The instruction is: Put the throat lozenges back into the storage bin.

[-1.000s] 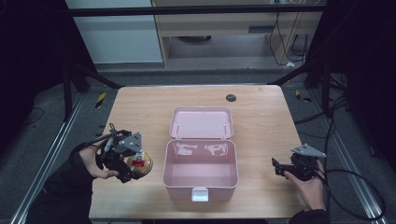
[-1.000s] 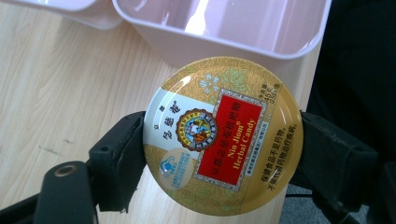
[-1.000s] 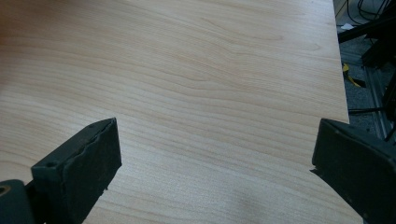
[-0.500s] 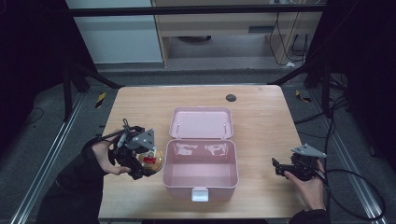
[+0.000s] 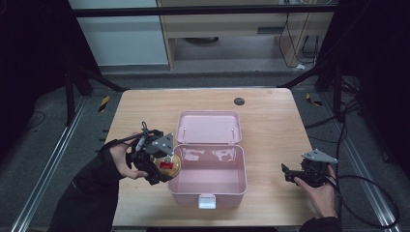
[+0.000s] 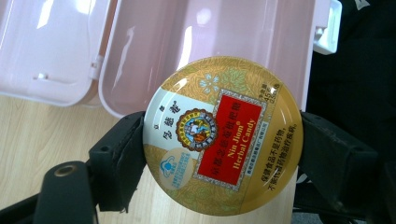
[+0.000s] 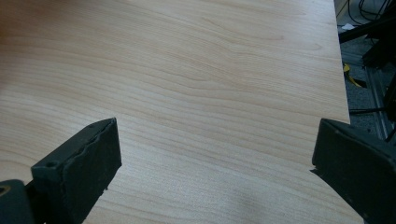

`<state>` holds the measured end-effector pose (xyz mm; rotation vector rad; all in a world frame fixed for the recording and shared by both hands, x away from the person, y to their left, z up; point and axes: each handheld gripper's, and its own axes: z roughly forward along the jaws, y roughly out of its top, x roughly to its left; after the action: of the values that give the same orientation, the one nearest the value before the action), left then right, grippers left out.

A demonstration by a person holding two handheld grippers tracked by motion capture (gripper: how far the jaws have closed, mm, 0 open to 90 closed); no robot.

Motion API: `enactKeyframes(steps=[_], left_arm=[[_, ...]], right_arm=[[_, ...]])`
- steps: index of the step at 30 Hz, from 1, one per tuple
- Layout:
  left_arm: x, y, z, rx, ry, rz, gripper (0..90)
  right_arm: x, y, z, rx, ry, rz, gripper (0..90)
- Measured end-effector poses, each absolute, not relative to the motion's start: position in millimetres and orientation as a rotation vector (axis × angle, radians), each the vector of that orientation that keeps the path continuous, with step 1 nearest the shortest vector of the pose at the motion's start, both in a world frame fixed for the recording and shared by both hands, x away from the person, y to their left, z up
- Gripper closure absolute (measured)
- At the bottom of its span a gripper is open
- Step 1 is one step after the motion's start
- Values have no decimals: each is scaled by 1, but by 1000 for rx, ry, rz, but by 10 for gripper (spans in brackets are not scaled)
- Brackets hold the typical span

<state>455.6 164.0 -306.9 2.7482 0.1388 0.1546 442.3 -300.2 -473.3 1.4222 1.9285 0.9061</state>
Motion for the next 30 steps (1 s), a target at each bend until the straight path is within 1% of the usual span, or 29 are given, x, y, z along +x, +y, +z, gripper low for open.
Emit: enactKeyframes(steps=[19, 30], left_arm=[[461, 141, -315, 2749, 75, 139, 198], [464, 131, -329, 2765, 54, 115, 198]], right_arm=[[442, -300, -474, 1424, 1937, 908, 16], [443, -299, -476, 1420, 1945, 904, 16]])
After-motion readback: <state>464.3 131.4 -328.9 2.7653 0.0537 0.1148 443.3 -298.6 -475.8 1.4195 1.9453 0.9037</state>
